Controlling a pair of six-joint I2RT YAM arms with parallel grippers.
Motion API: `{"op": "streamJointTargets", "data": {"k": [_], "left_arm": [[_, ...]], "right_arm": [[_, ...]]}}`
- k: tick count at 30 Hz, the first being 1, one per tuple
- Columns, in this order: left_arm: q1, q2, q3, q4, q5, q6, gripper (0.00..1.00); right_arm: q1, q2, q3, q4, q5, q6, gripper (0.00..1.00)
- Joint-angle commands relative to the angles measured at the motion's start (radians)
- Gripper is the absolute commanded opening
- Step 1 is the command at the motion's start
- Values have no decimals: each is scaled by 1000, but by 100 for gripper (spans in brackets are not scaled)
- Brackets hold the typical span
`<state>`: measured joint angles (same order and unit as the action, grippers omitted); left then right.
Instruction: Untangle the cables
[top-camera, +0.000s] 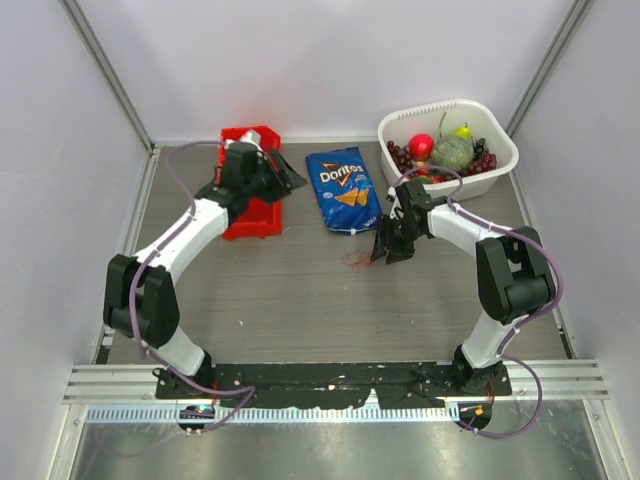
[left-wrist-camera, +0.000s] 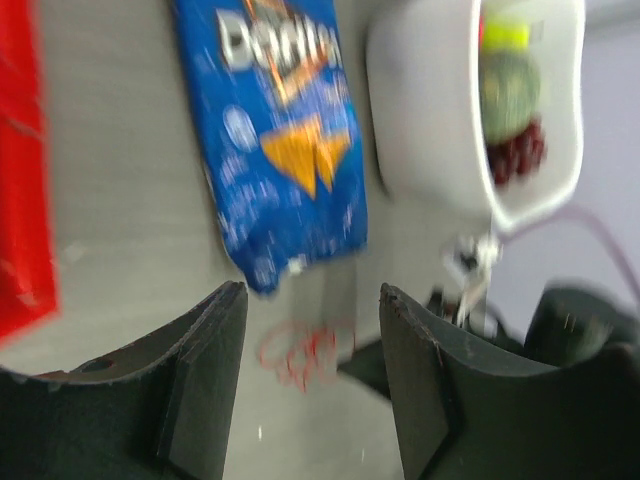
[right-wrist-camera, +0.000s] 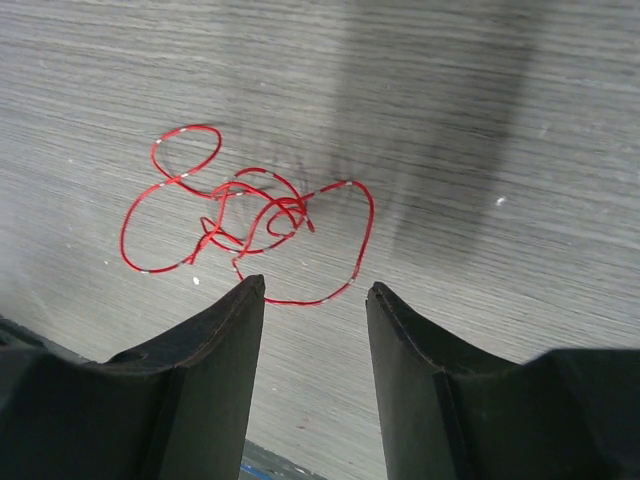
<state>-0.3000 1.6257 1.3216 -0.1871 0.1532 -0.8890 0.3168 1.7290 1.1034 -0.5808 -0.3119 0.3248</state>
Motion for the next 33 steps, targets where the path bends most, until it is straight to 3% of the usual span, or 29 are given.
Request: {"op": "streamJointTargets", "data": {"k": [1,6,11,16,24,30,33], "left_arm": [[-91,-58,-99,-66,144,67,59],[-188,-69,-120,-224,184,145,59],[-220,-98,-176,-255,216,154,59],[-222,-61,-206,-241,265,144,61],[-252,123,-159,-207,384,108,61],[-257,243,-59,-345,330,168,55],[-258,290,-30,-383,321,182,46]], "right_arm": [[1,21,24,65,-72,48,51],[30,67,29,99,-73,86,46],[74,76,36,101,-82,100,19],[133,72,56,99,-107,102,3],[211,47,67,114,-147,97,1],[212,37,72,113,-147,94,1],[212,34,67,119,-147,92,1]]}}
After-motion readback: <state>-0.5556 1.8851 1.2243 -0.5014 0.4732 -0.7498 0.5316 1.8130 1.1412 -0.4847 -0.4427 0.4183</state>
